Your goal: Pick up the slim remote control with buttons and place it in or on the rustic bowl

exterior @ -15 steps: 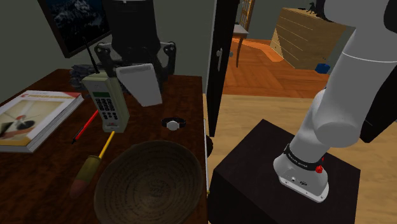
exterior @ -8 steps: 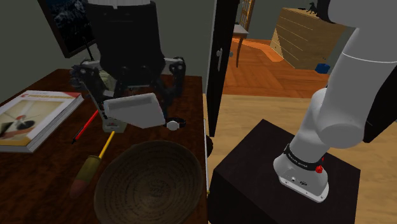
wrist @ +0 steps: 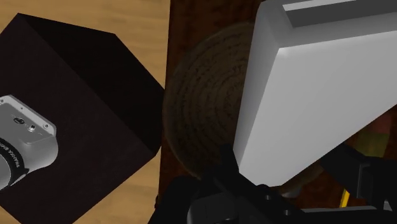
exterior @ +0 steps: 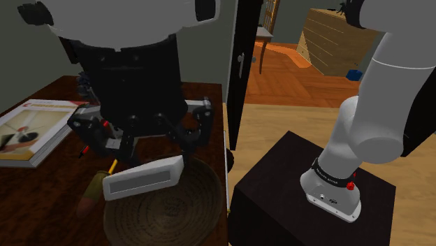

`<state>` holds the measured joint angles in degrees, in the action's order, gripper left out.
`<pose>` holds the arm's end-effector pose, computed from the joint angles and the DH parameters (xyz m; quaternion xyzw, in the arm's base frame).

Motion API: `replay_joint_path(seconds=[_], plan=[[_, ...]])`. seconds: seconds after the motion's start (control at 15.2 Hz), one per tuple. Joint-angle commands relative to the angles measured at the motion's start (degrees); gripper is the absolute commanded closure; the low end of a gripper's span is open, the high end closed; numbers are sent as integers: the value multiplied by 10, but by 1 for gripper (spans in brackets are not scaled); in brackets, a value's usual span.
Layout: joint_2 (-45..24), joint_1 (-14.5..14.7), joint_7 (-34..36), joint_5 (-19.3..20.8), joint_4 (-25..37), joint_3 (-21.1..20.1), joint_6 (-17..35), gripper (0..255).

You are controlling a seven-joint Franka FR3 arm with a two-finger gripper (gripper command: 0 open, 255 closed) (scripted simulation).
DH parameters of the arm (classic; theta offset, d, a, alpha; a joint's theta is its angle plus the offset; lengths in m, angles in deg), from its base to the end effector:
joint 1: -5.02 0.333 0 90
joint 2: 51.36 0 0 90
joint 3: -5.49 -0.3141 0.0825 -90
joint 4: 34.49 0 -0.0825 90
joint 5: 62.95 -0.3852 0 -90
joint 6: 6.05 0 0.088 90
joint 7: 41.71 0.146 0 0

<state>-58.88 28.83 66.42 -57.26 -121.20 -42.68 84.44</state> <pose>0.2173 0.5412 0.5597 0.9504 -0.3109 0.0008 0.0108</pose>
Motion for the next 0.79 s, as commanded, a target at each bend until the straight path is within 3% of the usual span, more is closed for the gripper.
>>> replay_joint_path(seconds=[0.0,0.73], plan=[[4,-2,-1,-3,-19,1,17,255],[15,-10,-5,-11,-101,3,92,255]])
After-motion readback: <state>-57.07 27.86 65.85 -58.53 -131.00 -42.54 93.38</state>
